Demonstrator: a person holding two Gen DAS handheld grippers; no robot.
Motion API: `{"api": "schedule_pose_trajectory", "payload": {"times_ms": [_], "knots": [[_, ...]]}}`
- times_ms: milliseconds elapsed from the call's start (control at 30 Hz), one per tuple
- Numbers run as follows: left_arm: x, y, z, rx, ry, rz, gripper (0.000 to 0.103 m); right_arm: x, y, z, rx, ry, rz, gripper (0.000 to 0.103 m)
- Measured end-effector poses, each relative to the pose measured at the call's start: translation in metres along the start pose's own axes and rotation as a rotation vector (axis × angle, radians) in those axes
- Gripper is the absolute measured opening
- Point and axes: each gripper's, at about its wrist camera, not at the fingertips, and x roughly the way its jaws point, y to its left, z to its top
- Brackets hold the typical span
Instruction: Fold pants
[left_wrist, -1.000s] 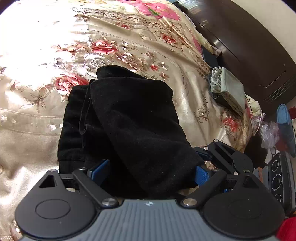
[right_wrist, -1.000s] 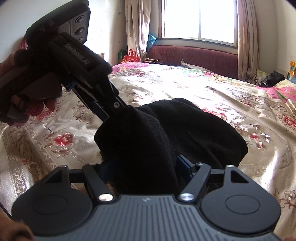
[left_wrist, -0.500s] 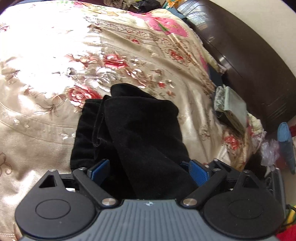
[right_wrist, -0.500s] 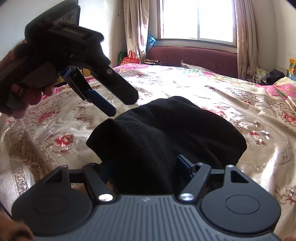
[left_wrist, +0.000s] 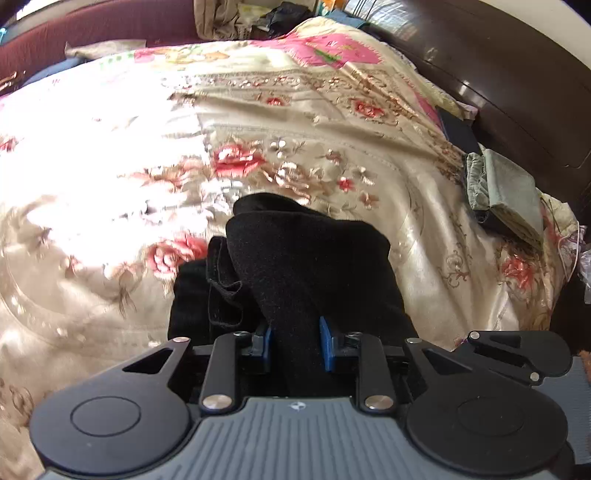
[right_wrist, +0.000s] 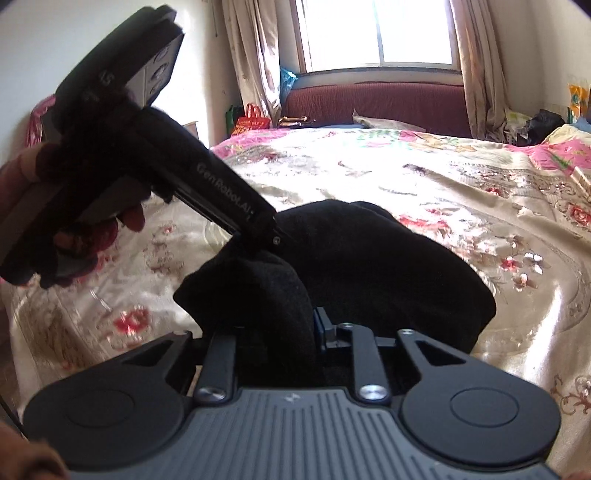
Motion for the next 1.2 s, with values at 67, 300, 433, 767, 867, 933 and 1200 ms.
{"api": "schedule_pose_trajectory", "payload": {"times_ms": [67, 300, 433, 767, 867, 933, 1200], "knots": [[-0.007, 0.003, 0.009, 0.035, -0.025, -0.008, 0.038, 0.003, 0.005, 0.009, 0.013, -0.019, -0.005, 0.022], [0.045, 0.068, -0.022, -0.084, 0.103, 0.102, 0.042, 0.103, 0.037, -0.014, -0.078, 0.152, 0.047, 0.037], [0.050, 0.071, -0.034, -0.075, 0.069, 0.110, 0.048, 0.098, 0.035, -0.006, -0.066, 0.158, 0.095, 0.044], [0.051, 0.076, -0.021, 0.090, 0.056, 0.170, 0.080, 0.016, -0.116, -0.028, 0.430, 0.093, -0.070, 0.085], [0.054, 0.070, -0.023, 0.169, 0.050, 0.230, 0.098, 0.043, -0.154, -0.038, 0.641, 0.112, -0.026, 0.085], [0.058, 0.073, -0.024, 0.180, 0.052, 0.238, 0.103, 0.061, -0.165, -0.042, 0.732, 0.109, 0.042, 0.080], [0.067, 0.105, -0.040, -0.188, 0.102, 0.019, 0.089, 0.109, -0.194, -0.020, 0.827, 0.173, 0.185, 0.051]]}}
